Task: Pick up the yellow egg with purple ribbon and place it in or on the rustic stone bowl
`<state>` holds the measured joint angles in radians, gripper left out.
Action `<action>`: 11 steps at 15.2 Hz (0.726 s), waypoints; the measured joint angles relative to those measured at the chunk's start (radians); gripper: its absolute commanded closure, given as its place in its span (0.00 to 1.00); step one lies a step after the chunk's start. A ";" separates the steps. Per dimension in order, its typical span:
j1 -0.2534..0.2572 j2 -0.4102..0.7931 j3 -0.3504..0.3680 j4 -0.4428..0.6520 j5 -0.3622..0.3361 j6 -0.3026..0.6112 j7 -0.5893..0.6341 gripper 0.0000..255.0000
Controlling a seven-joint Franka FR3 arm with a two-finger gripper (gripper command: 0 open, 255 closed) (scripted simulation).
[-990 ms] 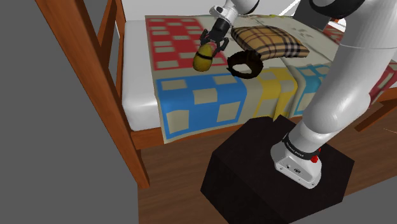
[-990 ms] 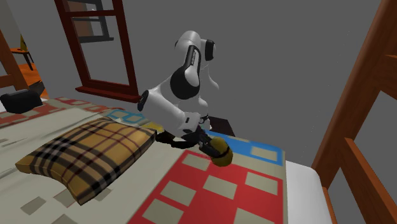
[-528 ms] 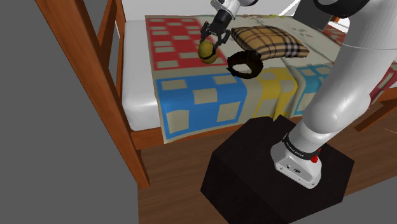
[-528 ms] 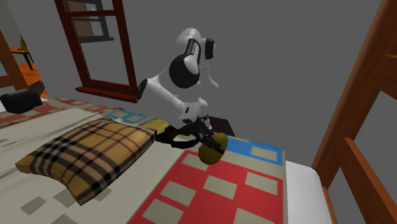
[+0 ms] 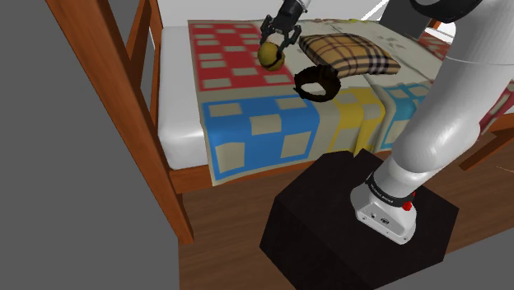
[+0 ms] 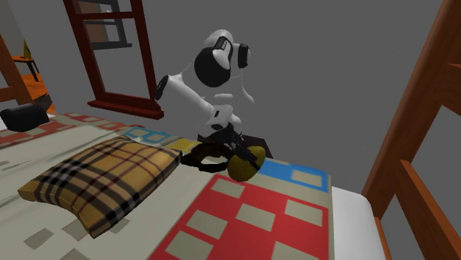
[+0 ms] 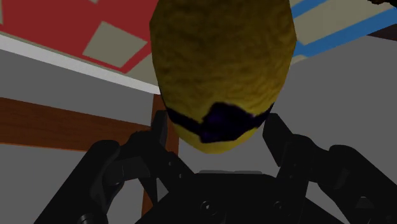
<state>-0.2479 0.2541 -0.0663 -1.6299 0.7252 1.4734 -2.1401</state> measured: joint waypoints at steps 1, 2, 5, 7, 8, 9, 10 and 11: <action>0.000 0.001 0.001 0.015 0.001 -0.011 0.010 1.00; -0.001 -0.001 0.001 0.027 0.002 -0.021 0.018 1.00; -0.009 -0.016 -0.004 0.033 -0.001 -0.045 0.023 1.00; -0.029 -0.037 -0.020 0.005 -0.014 -0.062 -0.009 1.00; -0.039 -0.051 -0.028 -0.016 -0.021 -0.068 -0.026 1.00; -0.049 -0.065 -0.036 -0.033 -0.029 -0.077 -0.042 1.00; -0.061 -0.074 -0.046 -0.045 -0.037 -0.088 -0.060 1.00; -0.074 -0.083 -0.056 -0.052 -0.046 -0.102 -0.077 1.00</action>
<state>-0.3215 0.1714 -0.1220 -1.6818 0.6792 1.3710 -2.2169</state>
